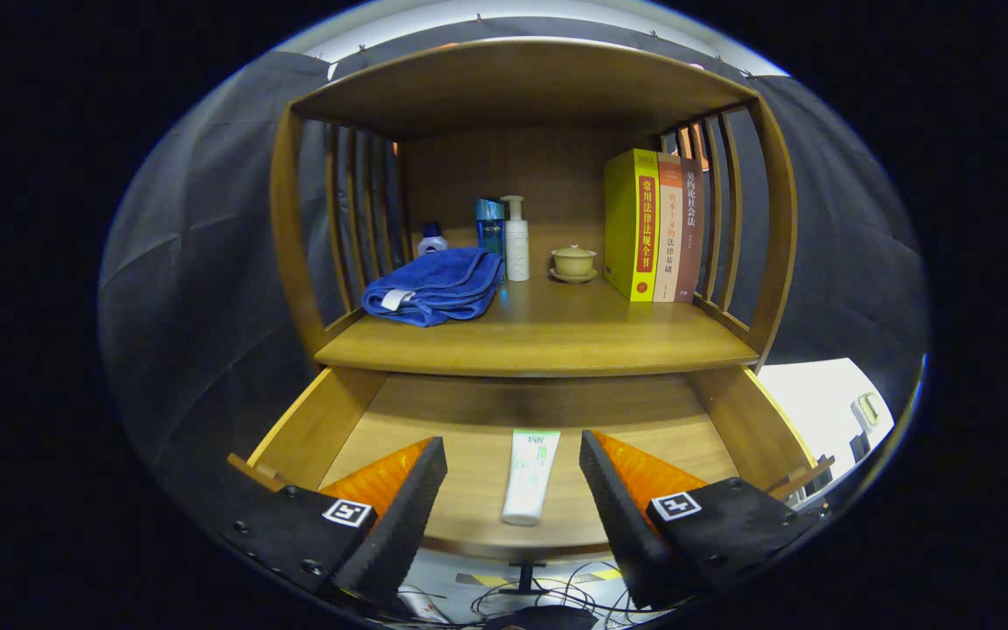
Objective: Pull open the drawer, take out the items inside it, and place them on the countertop above the cabinet.
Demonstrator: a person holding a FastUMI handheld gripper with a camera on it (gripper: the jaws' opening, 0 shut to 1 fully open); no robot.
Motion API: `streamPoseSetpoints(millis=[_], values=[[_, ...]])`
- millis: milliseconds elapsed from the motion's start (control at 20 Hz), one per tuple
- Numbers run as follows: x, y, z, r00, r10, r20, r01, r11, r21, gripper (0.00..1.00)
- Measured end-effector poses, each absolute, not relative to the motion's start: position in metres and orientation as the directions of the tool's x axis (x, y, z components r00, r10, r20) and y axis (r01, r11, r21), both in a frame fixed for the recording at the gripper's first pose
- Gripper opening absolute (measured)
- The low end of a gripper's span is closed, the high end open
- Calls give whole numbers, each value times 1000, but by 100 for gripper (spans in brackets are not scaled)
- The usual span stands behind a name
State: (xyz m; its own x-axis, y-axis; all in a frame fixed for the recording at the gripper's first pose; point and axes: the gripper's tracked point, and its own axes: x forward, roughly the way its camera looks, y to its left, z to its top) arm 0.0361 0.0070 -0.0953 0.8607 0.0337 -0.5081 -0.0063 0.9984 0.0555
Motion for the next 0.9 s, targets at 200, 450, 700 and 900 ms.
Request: streamPoseSetpoints(millis=[200, 450, 700, 900], values=[[66, 5, -122, 788, 38, -614, 30, 994, 101, 100], [91, 7, -170, 625, 59, -778, 35, 994, 103, 97], [91, 6, -202, 491, 65, -869, 50, 993, 103, 93], [88, 8, -221, 407, 51, -912, 75, 993, 89, 92]])
